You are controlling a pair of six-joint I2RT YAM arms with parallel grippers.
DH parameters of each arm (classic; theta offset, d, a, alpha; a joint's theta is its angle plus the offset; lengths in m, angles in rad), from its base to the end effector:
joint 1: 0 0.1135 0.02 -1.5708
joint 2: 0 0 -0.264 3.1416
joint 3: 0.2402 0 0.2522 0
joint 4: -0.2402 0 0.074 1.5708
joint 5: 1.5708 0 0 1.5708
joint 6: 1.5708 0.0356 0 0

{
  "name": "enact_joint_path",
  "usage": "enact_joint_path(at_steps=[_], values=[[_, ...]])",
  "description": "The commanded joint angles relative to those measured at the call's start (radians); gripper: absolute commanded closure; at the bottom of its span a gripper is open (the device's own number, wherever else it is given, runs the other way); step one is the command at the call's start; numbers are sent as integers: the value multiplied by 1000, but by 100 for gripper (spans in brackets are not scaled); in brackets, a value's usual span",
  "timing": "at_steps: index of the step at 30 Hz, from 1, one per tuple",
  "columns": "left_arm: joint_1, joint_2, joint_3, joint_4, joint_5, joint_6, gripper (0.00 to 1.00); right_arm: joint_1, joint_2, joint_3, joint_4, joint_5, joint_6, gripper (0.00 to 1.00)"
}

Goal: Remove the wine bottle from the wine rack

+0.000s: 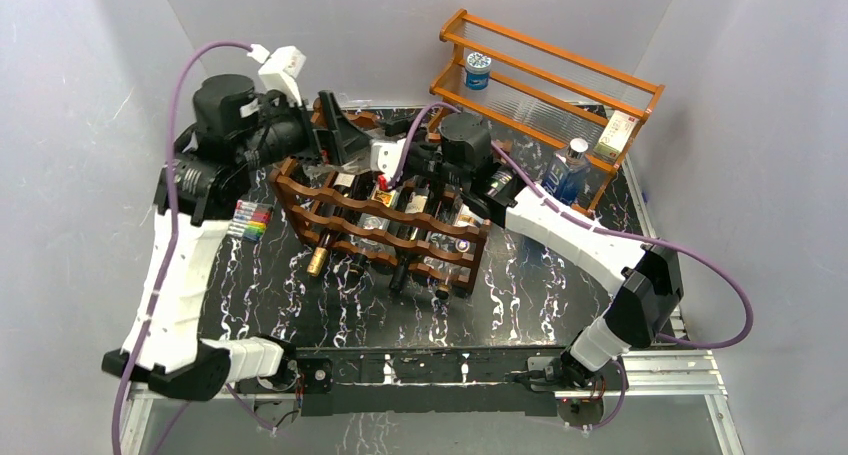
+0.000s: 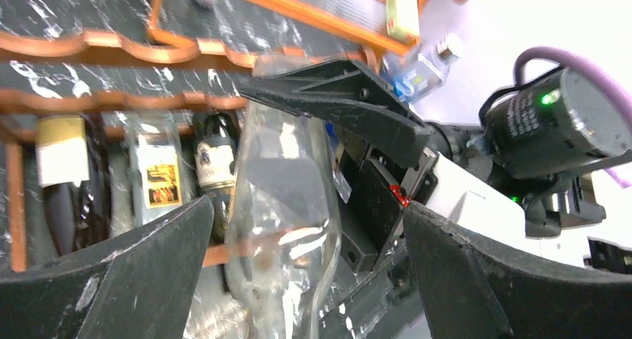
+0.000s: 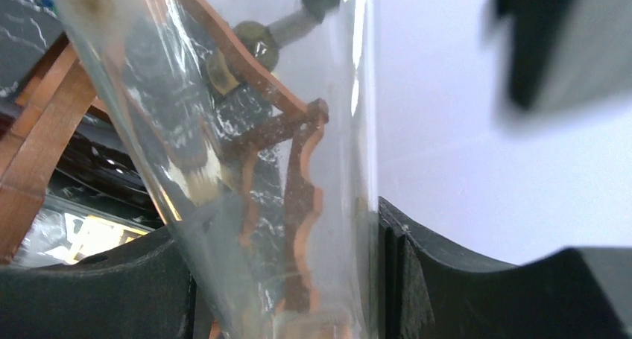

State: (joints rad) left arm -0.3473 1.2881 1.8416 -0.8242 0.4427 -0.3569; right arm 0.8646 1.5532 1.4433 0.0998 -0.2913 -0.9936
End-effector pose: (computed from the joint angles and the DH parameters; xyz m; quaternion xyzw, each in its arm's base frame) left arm 0.2069 -0.0911 0.5184 0.1292 0.7773 -0.3677 0.4940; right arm 0.2346 0.2908 0.4091 -0.6244 0.3391 0.0581 0.7013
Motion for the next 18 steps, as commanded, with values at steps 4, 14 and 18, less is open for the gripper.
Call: enact_joint_path(at_steps=[4, 14, 18], values=[[-4, -274, -166, 318, -273, -166, 2, -4, -11, 100, 182, 130, 353, 100], [-5, -318, -247, 449, -368, -204, 3, -2, 10, 148, 216, 92, 632, 100], [-5, -286, -275, 565, -278, -200, 14, -3, 17, 154, 238, 65, 729, 100]])
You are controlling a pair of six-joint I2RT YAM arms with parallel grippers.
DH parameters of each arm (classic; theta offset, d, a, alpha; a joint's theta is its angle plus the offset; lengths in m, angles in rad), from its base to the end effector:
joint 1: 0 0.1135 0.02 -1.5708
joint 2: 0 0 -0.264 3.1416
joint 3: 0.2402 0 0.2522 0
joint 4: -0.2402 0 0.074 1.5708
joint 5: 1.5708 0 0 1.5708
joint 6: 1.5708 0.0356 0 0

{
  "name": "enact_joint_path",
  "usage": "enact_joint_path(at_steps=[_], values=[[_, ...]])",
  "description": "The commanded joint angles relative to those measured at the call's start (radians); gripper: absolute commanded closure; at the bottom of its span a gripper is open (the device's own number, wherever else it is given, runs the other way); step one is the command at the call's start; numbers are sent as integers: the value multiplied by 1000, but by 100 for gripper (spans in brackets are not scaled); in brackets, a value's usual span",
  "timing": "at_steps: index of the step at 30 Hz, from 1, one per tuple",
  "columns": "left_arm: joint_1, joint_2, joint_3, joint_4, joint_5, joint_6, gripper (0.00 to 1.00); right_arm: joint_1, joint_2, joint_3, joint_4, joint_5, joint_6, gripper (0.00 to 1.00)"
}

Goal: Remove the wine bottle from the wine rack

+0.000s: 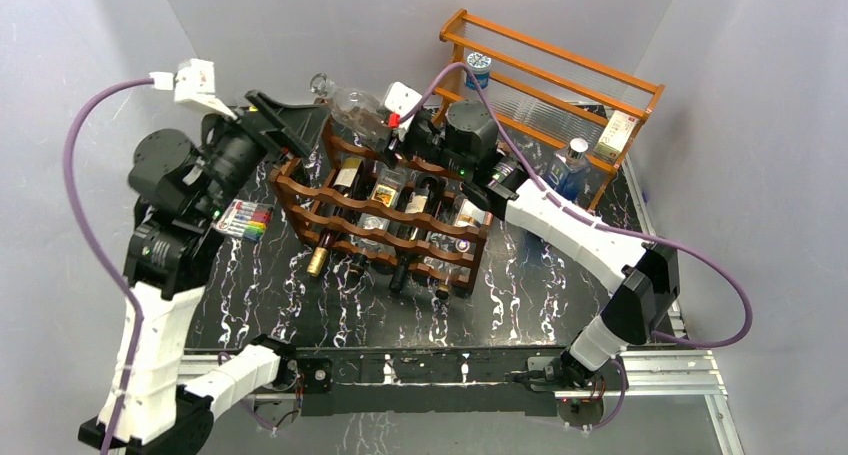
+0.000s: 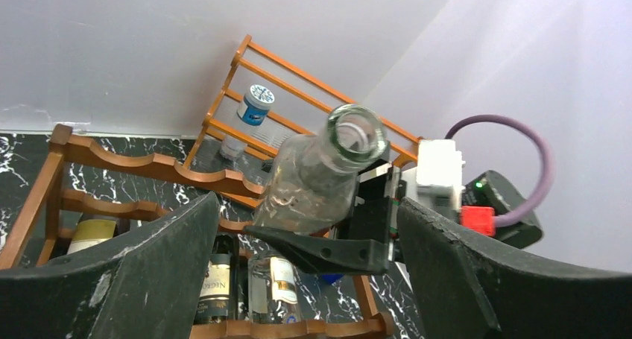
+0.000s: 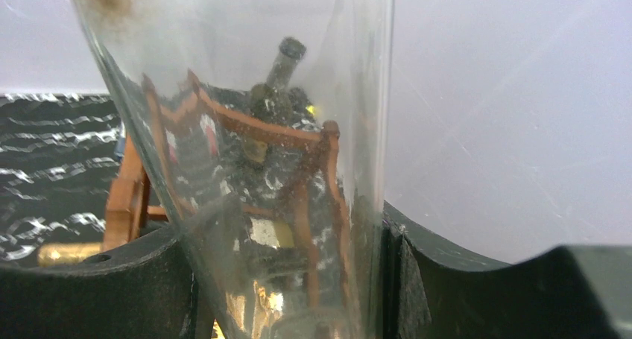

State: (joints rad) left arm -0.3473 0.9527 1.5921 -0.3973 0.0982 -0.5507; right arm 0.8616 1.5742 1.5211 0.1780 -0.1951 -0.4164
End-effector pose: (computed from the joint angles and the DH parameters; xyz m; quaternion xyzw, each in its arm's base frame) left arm 0.1248 -0.0489 0.5492 -0.0241 0.6165 -0.3686 0.6953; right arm 0.2401 0.2904 0.4380 -0.4513 0.4850 0.2276 0.7137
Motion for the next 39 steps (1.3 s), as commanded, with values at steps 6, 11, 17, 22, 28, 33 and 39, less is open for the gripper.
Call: enact_joint_path(at_steps=[6, 11, 17, 22, 28, 33, 39], values=[[-4, 88, -62, 300, 156, 45, 12, 1, 15, 98, 159, -89, 244, 100], [-5, 76, -95, 376, 131, 102, 24, 5, 19, 98, 166, -120, 295, 100], [-5, 81, -109, 380, 120, 133, 34, 11, 36, 101, 184, -137, 331, 100], [-4, 94, -101, 379, 110, 162, 35, 23, 45, 115, 181, -145, 331, 100], [-4, 127, -71, 365, 94, 195, 47, 38, 41, 114, 173, -145, 321, 100], [-5, 152, -40, 342, 101, 220, 71, 44, 28, 104, 173, -146, 310, 100], [-4, 168, 47, 281, 0, 248, 100, 46, -14, 39, 191, -112, 292, 30]])
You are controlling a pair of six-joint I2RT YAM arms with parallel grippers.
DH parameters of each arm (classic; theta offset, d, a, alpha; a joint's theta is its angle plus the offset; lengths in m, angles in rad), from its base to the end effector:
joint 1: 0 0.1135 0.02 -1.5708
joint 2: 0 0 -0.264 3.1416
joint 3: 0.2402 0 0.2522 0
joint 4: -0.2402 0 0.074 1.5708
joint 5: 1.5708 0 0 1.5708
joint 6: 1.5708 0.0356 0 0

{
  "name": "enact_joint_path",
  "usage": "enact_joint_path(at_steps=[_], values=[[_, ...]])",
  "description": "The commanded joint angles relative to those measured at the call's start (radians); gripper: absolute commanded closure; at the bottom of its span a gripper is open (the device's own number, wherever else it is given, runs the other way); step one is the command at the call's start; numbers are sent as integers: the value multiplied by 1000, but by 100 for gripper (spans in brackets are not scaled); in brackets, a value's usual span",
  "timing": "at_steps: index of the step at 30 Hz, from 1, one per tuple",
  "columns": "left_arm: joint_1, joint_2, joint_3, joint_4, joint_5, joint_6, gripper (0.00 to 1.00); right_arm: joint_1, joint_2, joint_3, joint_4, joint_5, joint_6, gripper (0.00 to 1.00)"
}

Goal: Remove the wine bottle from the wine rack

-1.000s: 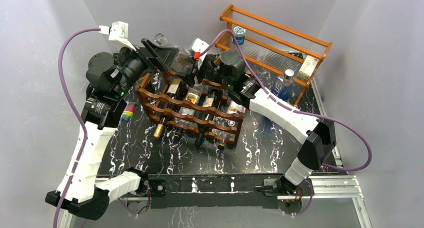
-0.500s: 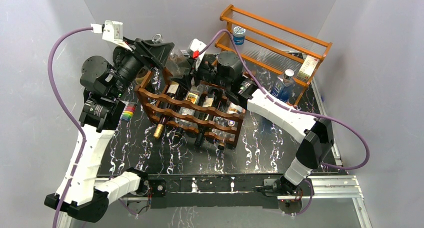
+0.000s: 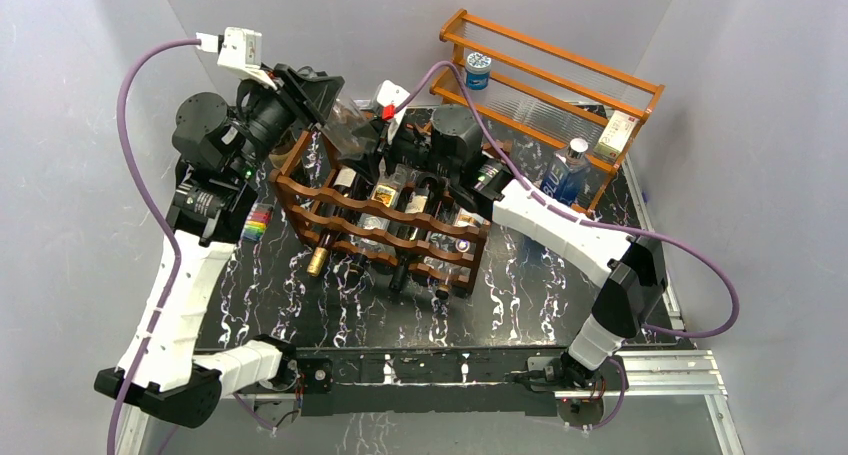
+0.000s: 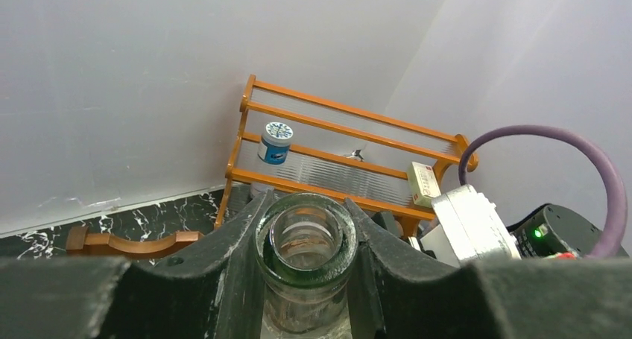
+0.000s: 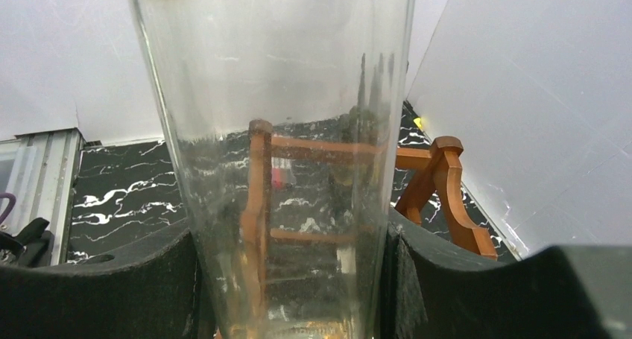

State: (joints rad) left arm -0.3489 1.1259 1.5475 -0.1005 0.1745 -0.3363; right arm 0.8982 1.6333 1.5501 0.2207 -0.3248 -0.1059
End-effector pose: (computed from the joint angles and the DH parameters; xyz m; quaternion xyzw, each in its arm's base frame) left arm 0.1941 -0.0772 0.5412 0.0743 0.5823 -0.3194 0.7439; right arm 0.2355 0.3139 0.4312 -0.4188 0.5096 0.3851 0.6455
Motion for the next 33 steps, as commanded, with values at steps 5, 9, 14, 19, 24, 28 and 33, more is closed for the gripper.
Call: enact_joint_path(at_steps=[5, 9, 14, 19, 24, 28, 33], values=[[-2, 26, 260, -126, -172, 106, 100, 10, -130, -50, 148, 70, -44, 2], [-3, 74, 429, -273, -266, 196, 100, 10, -183, -105, 140, 99, -71, 2], [-3, 116, 530, -438, -506, 328, 100, 9, -250, -168, 112, 105, -102, 2], [-3, 94, 490, -429, -766, 511, 100, 9, -307, -226, 68, 51, -164, 2], [-3, 59, 373, -329, -929, 614, 100, 10, -313, -184, -29, 99, -43, 2], [-1, 23, 196, -280, -963, 592, 100, 10, -289, -114, -157, 104, 17, 2], [105, -46, -11, -185, -934, 560, 100, 9, -310, -140, -170, 117, 73, 2]])
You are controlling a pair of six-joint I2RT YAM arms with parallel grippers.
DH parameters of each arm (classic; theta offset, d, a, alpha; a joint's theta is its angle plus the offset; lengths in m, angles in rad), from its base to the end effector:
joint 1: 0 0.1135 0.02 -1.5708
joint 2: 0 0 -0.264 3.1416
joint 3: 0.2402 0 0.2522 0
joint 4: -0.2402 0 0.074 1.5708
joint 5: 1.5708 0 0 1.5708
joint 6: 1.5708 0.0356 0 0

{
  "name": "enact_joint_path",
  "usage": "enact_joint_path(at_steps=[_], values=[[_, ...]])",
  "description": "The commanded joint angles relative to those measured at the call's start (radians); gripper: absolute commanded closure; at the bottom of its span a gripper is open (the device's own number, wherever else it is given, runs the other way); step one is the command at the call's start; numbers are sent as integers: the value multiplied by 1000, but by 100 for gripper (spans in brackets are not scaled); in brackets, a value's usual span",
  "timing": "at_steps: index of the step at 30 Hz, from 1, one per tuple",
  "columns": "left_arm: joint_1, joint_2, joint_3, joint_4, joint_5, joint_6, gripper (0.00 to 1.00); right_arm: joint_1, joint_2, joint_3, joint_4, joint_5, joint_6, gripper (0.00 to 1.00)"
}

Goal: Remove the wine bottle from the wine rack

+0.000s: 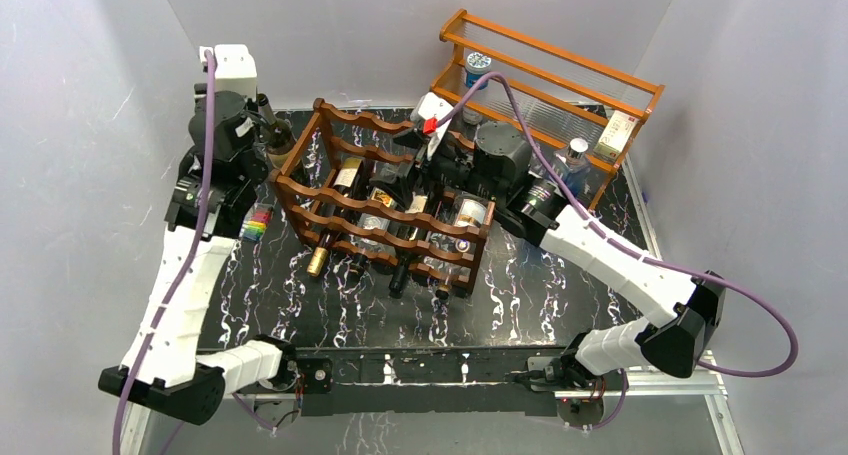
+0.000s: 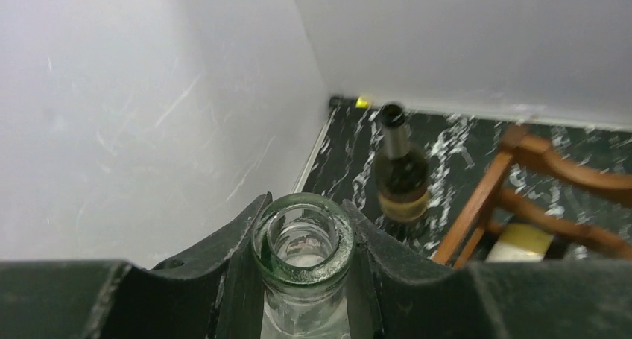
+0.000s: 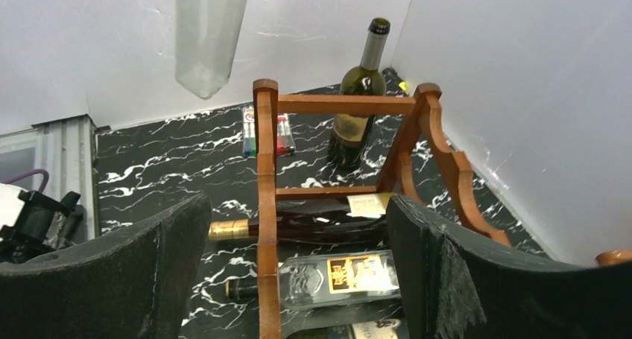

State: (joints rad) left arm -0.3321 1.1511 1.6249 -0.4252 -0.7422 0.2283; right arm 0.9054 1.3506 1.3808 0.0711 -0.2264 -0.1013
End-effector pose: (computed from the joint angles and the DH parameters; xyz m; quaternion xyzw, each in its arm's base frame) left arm 0.1999 -0.0435 0.5246 -0.0746 0.6903 0.2148 0.6869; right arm 0.1873 0.2516 0.4495 -0.3947 0.5431 0.3582 0.6488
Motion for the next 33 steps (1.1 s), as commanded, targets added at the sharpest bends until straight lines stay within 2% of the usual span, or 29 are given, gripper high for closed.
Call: enact_joint_path(at_steps=[1, 4, 6, 10, 12, 14, 19, 30, 33], values=[[147, -75, -101, 129, 26, -41, 100, 2, -35, 19, -16, 13, 75, 2], [356, -43, -118, 64, 218, -182, 100, 3, -53, -17, 10, -4, 92, 2], [390, -40, -163, 98, 243, -220, 100, 2, -59, -35, 19, -18, 91, 2], [524, -13, -226, 171, 383, -339, 100, 2, -64, -37, 2, -22, 93, 2], [568, -9, -267, 273, 439, -356, 100, 2, -69, -41, -3, -26, 96, 2], [581, 27, -289, 383, 472, -352, 100, 2, -73, -47, -5, -30, 91, 2], [618, 191, -231, 541, 509, -360, 100, 2, -77, -43, -24, 3, 74, 2], [649, 470, -231, 829, 605, -342, 100, 2, -93, -102, -11, 44, -11, 2], [653, 517, -232, 862, 645, -350, 100, 1, -87, -95, -23, 36, -12, 2]])
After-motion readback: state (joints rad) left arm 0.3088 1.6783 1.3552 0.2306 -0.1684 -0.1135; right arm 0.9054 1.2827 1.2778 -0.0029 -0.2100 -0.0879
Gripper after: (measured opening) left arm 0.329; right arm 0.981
